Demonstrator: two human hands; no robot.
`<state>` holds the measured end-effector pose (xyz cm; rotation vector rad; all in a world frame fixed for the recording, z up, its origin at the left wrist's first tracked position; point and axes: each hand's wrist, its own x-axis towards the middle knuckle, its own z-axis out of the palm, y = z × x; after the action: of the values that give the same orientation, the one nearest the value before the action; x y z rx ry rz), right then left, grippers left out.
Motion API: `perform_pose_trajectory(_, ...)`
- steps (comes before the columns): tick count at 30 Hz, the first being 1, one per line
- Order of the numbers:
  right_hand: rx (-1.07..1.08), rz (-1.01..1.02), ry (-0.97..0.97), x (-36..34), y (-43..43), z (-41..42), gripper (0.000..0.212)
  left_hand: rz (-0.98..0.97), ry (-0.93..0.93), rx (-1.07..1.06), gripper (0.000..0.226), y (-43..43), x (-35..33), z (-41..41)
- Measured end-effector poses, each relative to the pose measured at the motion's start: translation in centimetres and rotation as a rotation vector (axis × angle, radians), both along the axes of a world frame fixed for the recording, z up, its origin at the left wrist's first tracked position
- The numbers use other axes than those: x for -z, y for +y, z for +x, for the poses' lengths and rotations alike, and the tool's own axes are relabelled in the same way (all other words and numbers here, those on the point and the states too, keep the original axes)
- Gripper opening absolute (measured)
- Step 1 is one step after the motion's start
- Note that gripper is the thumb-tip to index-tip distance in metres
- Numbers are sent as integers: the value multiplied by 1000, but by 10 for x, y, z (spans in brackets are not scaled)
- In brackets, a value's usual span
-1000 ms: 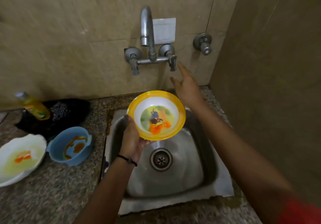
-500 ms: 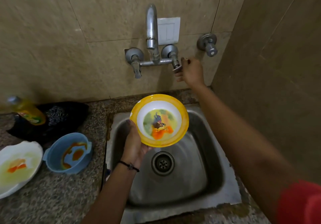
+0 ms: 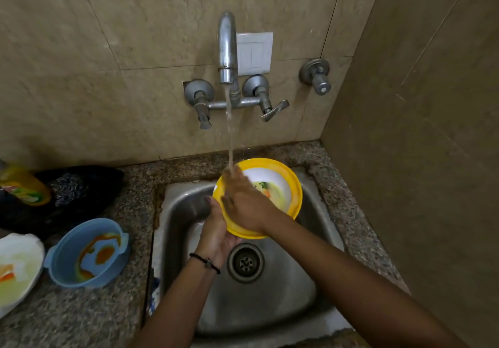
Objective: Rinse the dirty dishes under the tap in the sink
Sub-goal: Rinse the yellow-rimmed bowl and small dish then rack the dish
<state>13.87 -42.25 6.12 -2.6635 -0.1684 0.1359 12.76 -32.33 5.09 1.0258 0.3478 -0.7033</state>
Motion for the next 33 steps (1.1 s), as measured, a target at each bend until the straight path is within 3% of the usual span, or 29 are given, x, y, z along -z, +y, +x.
perform_pose_trajectory(2, -178, 24, 0, -5, 11, -8, 52, -6, 17, -62, 60, 1, -1, -2)
perform_pose_trajectory(4, -221, 90, 33, -4, 13, -17, 49, -12, 11, -98, 60, 5, 3, 1)
perform_pose_trajectory(6, -171, 108, 55, -3, 6, -14, 49, -10, 4, -61, 70, 8, 9, 7)
perform_pose_trajectory(9, 40, -95, 62, 1, -6, 4, 64, 31, 17, -58, 72, 8, 10, 13)
perform_pose_trajectory(11, 91, -62, 9, 4, 0, 9, 67, 60, 4, -38, 73, 5, 6, 15)
perform_pose_trajectory(16, -196, 43, 117, 8, 18, -14, 63, 137, 8, -91, 57, 12, 3, 19)
perform_pose_trajectory(19, -296, 7, 68, 11, 2, -34, 49, 168, -29, -98, 76, 27, 8, 24)
perform_pose_trajectory(21, -329, -1, 108, 11, -16, -42, 43, 201, -69, -105, 74, 33, 10, 25)
perform_pose_trajectory(25, -210, -295, 22, 14, -42, -30, 32, 225, -53, -108, 69, 37, 19, 24)
perform_pose_trajectory(27, -132, -423, -85, 31, -39, -17, 38, 221, -23, -116, 64, 33, 18, 24)
perform_pose_trajectory(29, -38, -376, -130, 42, -24, -4, 52, 239, 6, -119, 55, 28, 20, 24)
perform_pose_trajectory(33, -35, -194, 98, 45, 21, 6, 65, 287, 45, -93, 69, 27, 32, 27)
